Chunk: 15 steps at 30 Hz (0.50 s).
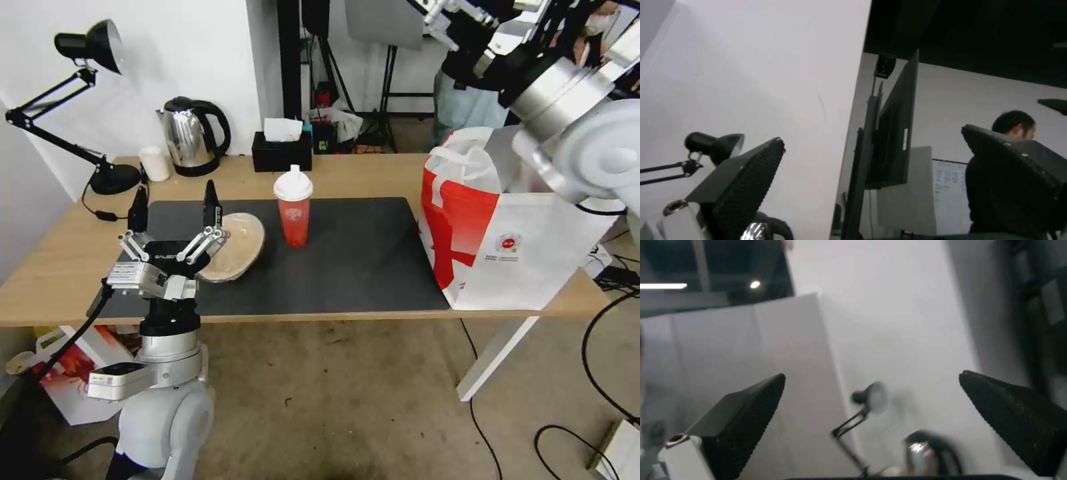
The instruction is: Pick up the trash from the table and place it into the takeout bag.
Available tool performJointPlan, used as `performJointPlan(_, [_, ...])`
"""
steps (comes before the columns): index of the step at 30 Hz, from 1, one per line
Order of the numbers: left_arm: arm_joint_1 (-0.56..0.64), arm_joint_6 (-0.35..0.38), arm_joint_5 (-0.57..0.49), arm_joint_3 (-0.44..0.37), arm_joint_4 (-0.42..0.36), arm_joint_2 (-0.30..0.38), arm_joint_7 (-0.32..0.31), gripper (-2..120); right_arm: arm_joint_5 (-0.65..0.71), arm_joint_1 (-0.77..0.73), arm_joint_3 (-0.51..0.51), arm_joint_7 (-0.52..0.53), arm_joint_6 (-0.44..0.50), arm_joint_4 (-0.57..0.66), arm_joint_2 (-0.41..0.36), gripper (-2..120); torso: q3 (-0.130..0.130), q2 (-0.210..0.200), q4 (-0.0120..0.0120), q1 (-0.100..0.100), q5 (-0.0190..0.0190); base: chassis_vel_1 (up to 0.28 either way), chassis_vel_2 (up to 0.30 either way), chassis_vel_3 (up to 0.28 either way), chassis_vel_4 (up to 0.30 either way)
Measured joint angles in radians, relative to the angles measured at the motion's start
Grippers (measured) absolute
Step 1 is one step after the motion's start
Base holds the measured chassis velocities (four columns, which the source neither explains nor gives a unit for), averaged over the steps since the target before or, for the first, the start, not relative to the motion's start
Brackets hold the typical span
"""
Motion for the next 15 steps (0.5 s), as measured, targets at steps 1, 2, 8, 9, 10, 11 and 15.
performJointPlan(1, [0.001,0.0,0.0,-0.002,-0.001,-0.003,0.0,100,-0.007,0.002,-0.029,0.012,-0.002,0.02,0.026,100,0.0,0.0,0.0014,0.0,0.0005,0.0,0.0,0.0,0.0])
performJointPlan(2, [0.002,0.0,0.001,-0.004,-0.002,-0.005,0.0,100,-0.017,0.005,-0.054,0.026,-0.003,0.034,0.046,100,0.0,0.0,0.0013,0.0,0.0006,0.0,0.0,0.0,0.0])
performJointPlan(8, [0.028,0.0,0.01,-0.034,-0.02,-0.022,0.0,100,-0.064,-0.001,-0.16,0.107,-0.016,0.116,0.137,100,0.0,0.0,0.0015,0.0,0.0004,0.0,0.0,0.0,0.0])
performJointPlan(9, [0.034,0.0,0.013,-0.039,-0.024,-0.027,-0.001,100,-0.08,-0.009,-0.173,0.13,-0.029,0.128,0.15,100,0.0,0.0,0.0017,0.0,0.0004,0.0,0.0,0.0,0.0])
performJointPlan(10, [0.036,0.0,0.017,-0.041,-0.025,-0.031,-0.001,100,-0.099,-0.022,-0.185,0.152,-0.045,0.143,0.153,100,0.0,0.0,0.0017,0.0,0.0001,0.0,0.0,0.0,0.0])
performJointPlan(11, [0.036,0.0,0.017,-0.041,-0.025,-0.031,-0.001,100,-0.099,-0.022,-0.185,0.152,-0.045,0.143,0.153,100,0.0,0.0,0.0017,0.0,0.0001,0.0,0.0,0.0,0.0])
performJointPlan(15, [0.038,-0.002,0.026,-0.04,-0.024,-0.039,-0.001,100,-0.143,-0.08,-0.197,0.23,-0.1,0.199,0.138,100,0.0,0.0,0.0009,0.0,0.0004,0.0,0.0,0.0,0.0])
